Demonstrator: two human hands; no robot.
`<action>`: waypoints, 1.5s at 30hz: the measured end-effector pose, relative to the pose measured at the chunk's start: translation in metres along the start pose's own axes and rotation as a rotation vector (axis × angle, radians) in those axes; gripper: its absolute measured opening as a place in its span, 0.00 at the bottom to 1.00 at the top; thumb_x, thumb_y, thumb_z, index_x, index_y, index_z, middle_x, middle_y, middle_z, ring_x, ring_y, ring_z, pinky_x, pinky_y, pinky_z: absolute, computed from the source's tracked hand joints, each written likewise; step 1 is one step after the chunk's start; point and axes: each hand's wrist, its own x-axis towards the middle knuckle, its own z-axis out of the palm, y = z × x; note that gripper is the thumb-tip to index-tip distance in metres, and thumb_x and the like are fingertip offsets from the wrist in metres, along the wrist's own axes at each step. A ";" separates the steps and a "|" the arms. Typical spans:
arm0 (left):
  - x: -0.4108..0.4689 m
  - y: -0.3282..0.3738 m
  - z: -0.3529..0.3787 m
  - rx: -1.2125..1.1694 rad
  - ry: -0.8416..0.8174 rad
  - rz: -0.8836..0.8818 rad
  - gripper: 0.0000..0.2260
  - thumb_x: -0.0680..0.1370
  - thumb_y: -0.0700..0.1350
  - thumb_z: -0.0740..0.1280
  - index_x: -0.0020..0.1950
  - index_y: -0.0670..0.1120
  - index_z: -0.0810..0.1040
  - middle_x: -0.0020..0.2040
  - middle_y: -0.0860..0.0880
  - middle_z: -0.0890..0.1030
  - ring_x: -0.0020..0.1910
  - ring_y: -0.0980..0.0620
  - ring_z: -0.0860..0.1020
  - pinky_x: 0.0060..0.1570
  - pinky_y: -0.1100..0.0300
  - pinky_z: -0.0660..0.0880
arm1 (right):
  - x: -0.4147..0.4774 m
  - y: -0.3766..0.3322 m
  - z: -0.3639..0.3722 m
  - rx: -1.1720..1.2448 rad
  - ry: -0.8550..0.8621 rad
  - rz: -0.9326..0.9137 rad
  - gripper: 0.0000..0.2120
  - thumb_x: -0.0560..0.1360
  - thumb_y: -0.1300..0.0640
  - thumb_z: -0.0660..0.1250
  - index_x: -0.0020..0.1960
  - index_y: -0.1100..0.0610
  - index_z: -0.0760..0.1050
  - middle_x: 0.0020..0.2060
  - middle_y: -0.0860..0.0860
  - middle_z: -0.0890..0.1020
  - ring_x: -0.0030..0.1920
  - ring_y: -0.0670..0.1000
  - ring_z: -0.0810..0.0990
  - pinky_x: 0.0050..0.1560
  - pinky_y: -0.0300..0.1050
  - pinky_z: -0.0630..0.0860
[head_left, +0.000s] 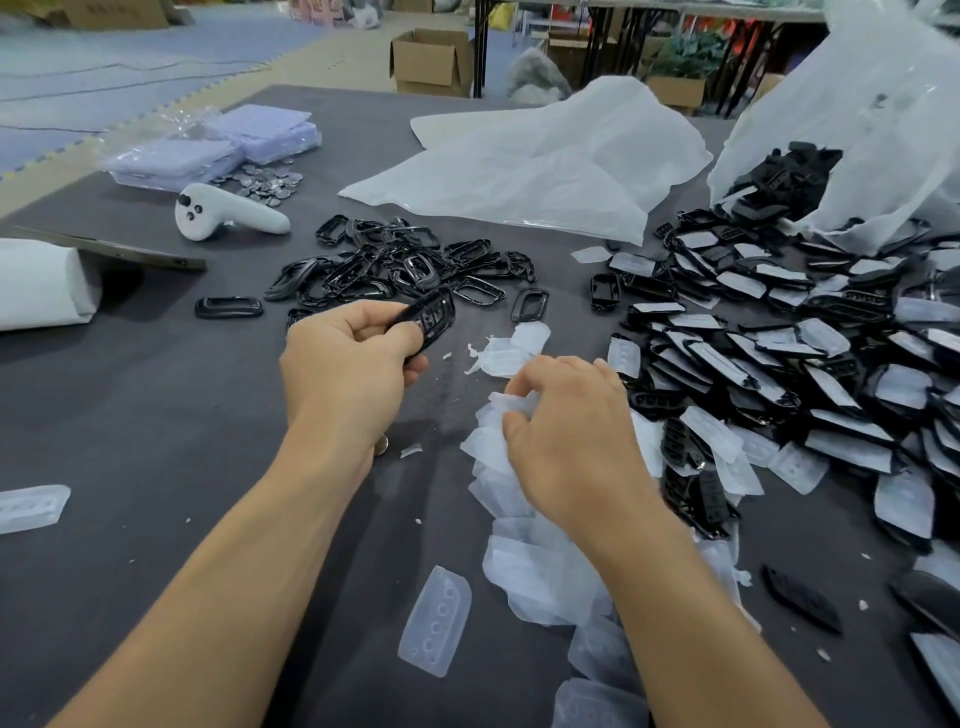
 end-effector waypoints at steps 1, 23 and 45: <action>-0.001 0.001 0.001 -0.009 -0.006 0.018 0.10 0.75 0.36 0.74 0.41 0.51 0.85 0.33 0.51 0.86 0.30 0.53 0.83 0.34 0.62 0.80 | 0.000 0.001 0.000 0.044 0.027 0.009 0.07 0.76 0.59 0.69 0.46 0.48 0.77 0.41 0.41 0.73 0.50 0.45 0.70 0.76 0.48 0.58; -0.014 0.000 0.009 -0.016 -0.243 -0.014 0.12 0.76 0.32 0.74 0.43 0.50 0.84 0.33 0.50 0.86 0.29 0.53 0.83 0.29 0.64 0.78 | 0.005 -0.003 -0.019 0.941 0.145 0.315 0.05 0.74 0.60 0.67 0.41 0.52 0.79 0.29 0.55 0.84 0.24 0.48 0.75 0.25 0.41 0.71; -0.050 -0.002 0.030 -0.184 -0.417 0.046 0.07 0.75 0.43 0.78 0.53 0.47 0.88 0.38 0.43 0.87 0.35 0.49 0.84 0.38 0.60 0.81 | 0.006 -0.002 -0.022 0.921 0.345 0.384 0.06 0.69 0.55 0.80 0.37 0.47 0.85 0.30 0.46 0.85 0.28 0.43 0.80 0.30 0.32 0.73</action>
